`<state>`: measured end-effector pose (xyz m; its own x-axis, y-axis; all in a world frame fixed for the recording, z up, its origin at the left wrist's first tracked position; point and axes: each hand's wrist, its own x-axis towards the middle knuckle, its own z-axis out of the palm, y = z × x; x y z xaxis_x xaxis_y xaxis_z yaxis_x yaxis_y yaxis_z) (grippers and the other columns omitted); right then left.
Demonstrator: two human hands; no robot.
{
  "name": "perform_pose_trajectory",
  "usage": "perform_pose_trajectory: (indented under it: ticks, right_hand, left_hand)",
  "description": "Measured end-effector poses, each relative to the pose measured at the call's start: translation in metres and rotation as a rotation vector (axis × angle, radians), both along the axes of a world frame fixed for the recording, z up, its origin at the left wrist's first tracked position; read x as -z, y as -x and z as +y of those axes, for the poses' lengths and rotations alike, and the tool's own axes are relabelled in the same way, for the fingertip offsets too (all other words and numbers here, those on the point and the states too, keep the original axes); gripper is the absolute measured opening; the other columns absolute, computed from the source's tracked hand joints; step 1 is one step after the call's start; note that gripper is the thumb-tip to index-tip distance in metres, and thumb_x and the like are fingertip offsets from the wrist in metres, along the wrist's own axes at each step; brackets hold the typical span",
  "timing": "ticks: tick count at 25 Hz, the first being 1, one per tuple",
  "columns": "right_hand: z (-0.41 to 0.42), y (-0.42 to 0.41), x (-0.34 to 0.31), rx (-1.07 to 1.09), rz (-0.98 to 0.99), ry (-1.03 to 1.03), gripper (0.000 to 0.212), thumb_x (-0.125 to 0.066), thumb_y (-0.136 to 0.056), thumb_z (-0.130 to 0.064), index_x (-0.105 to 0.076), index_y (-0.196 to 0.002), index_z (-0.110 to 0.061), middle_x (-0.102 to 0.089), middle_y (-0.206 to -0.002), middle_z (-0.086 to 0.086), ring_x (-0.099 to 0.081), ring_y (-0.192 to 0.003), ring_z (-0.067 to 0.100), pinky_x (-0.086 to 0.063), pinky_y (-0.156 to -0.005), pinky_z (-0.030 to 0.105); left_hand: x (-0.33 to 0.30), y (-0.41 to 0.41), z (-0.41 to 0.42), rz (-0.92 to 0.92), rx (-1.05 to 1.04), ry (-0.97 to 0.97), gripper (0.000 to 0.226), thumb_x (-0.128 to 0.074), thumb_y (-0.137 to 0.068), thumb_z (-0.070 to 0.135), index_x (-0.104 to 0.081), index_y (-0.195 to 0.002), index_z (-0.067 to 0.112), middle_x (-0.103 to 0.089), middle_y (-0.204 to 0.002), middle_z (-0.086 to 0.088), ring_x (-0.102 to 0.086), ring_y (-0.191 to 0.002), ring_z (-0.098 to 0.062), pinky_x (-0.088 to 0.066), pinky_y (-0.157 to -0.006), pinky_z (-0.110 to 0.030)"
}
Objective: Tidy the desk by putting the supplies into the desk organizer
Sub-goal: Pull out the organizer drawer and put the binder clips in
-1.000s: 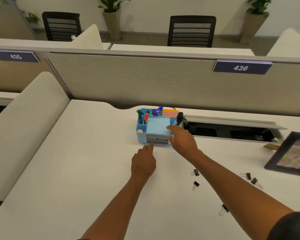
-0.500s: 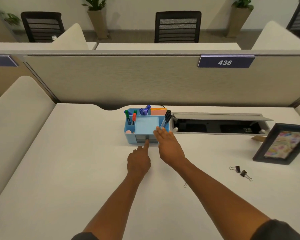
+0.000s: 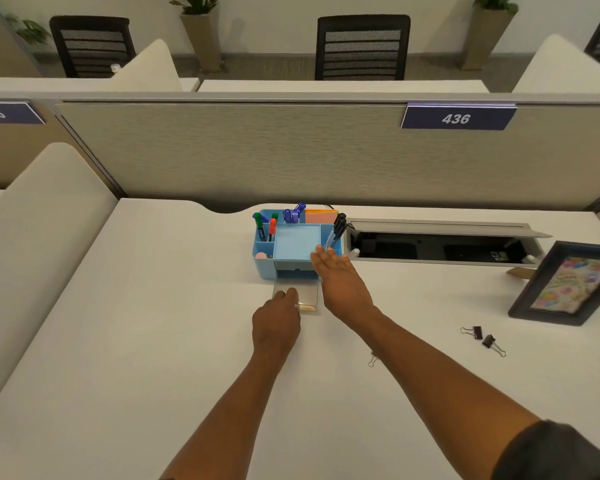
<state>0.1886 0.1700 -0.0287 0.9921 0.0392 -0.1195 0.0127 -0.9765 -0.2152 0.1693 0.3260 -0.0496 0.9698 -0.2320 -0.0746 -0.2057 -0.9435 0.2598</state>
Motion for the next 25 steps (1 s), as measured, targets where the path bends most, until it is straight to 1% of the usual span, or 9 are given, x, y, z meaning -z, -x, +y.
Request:
perform_pose_trajectory:
  ticks: [6, 9, 12, 15, 17, 19, 21, 23, 25]
  right_hand:
    - [-0.001, 0.0, -0.002, -0.013, 0.002, 0.009, 0.083, -0.054, -0.091, 0.002, -0.006, -0.156, -0.02, 0.003, -0.164, 0.002, 0.002, -0.151, 0.024, 0.002, -0.12, 0.038]
    - [-0.005, -0.001, -0.004, -0.049, 0.002, 0.005, 0.08, -0.053, -0.093, 0.0, -0.008, -0.155, -0.02, 0.0, -0.164, 0.003, -0.001, -0.151, 0.025, -0.001, -0.12, 0.04]
    - [-0.018, 0.002, -0.013, -0.105, -0.026, -0.057, 0.075, -0.05, -0.096, -0.003, -0.009, -0.155, -0.02, -0.004, -0.164, 0.002, -0.006, -0.151, 0.023, -0.005, -0.121, 0.038]
    - [-0.037, 0.018, -0.018, 0.053, -0.125, -0.256, 0.063, -0.047, -0.1, -0.009, -0.018, -0.154, -0.02, -0.016, -0.162, 0.001, -0.016, -0.149, 0.02, -0.013, -0.12, 0.036]
    - [-0.054, 0.037, -0.01, 0.175, -0.121, -0.32, 0.054, -0.047, -0.101, -0.015, -0.029, -0.151, -0.022, -0.028, -0.159, 0.0, -0.027, -0.146, 0.019, -0.022, -0.118, 0.035]
    - [-0.07, 0.062, 0.005, 0.223, -0.075, -0.333, 0.046, -0.05, -0.099, -0.015, -0.043, -0.144, -0.024, -0.044, -0.149, 0.001, -0.042, -0.135, 0.019, -0.034, -0.114, 0.033]
    - [-0.081, 0.087, 0.017, 0.24, -0.063, -0.368, 0.038, -0.052, -0.096, -0.01, -0.054, -0.133, -0.022, -0.057, -0.132, 0.001, -0.056, -0.117, 0.016, -0.044, -0.1, 0.025]
    - [-0.086, 0.11, 0.025, 0.24, -0.095, -0.391, 0.032, -0.052, -0.094, -0.006, -0.06, -0.122, -0.02, -0.062, -0.117, -0.001, -0.059, -0.101, 0.012, -0.047, -0.088, 0.022]
    - [-0.088, 0.131, 0.033, 0.213, -0.155, -0.406, 0.027, -0.052, -0.092, -0.005, -0.063, -0.112, -0.02, -0.064, -0.107, -0.003, -0.06, -0.092, 0.012, -0.051, -0.083, 0.028]
  left_hand:
    - [0.003, 0.006, 0.003, -0.015, -0.004, 0.007, 0.015, -0.046, -0.098, 0.024, -0.054, -0.111, 0.023, -0.065, -0.097, 0.003, -0.06, -0.07, -0.015, -0.051, -0.062, -0.025]
    - [0.003, 0.009, 0.001, -0.002, -0.01, 0.004, 0.019, -0.046, -0.099, 0.024, -0.054, -0.116, 0.024, -0.065, -0.1, 0.003, -0.062, -0.075, -0.015, -0.048, -0.063, -0.023]
    - [0.003, 0.014, 0.001, -0.017, -0.022, 0.005, 0.021, -0.045, -0.098, 0.022, -0.054, -0.116, 0.025, -0.064, -0.096, 0.003, -0.061, -0.074, -0.017, -0.049, -0.062, -0.027]
    - [0.002, 0.022, -0.002, -0.05, -0.037, 0.047, 0.024, -0.045, -0.098, 0.023, -0.054, -0.12, 0.027, -0.065, -0.099, 0.004, -0.061, -0.075, -0.017, -0.05, -0.063, -0.027]
    - [0.002, 0.033, -0.011, -0.053, -0.02, 0.124, 0.022, -0.048, -0.097, 0.029, -0.056, -0.117, 0.029, -0.066, -0.102, 0.006, -0.064, -0.081, -0.016, -0.054, -0.07, -0.029]
    - [0.003, 0.05, -0.027, 0.01, 0.007, 0.19, 0.018, -0.052, -0.094, 0.038, -0.059, -0.109, 0.031, -0.067, -0.101, 0.009, -0.064, -0.087, -0.015, -0.054, -0.077, -0.031]
    - [0.006, 0.067, -0.045, 0.077, 0.055, 0.199, 0.019, -0.053, -0.092, 0.045, -0.059, -0.104, 0.032, -0.066, -0.1, 0.009, -0.063, -0.089, -0.014, -0.052, -0.078, -0.03]
    - [0.01, 0.08, -0.061, 0.12, 0.101, 0.208, 0.021, -0.056, -0.09, 0.048, -0.058, -0.103, 0.032, -0.065, -0.099, 0.009, -0.062, -0.091, -0.013, -0.049, -0.077, -0.028]
    - [0.013, 0.093, -0.074, 0.137, 0.134, 0.242, 0.024, -0.059, -0.087, 0.047, -0.057, -0.107, 0.033, -0.064, -0.1, 0.01, -0.062, -0.091, -0.01, -0.045, -0.075, -0.026]
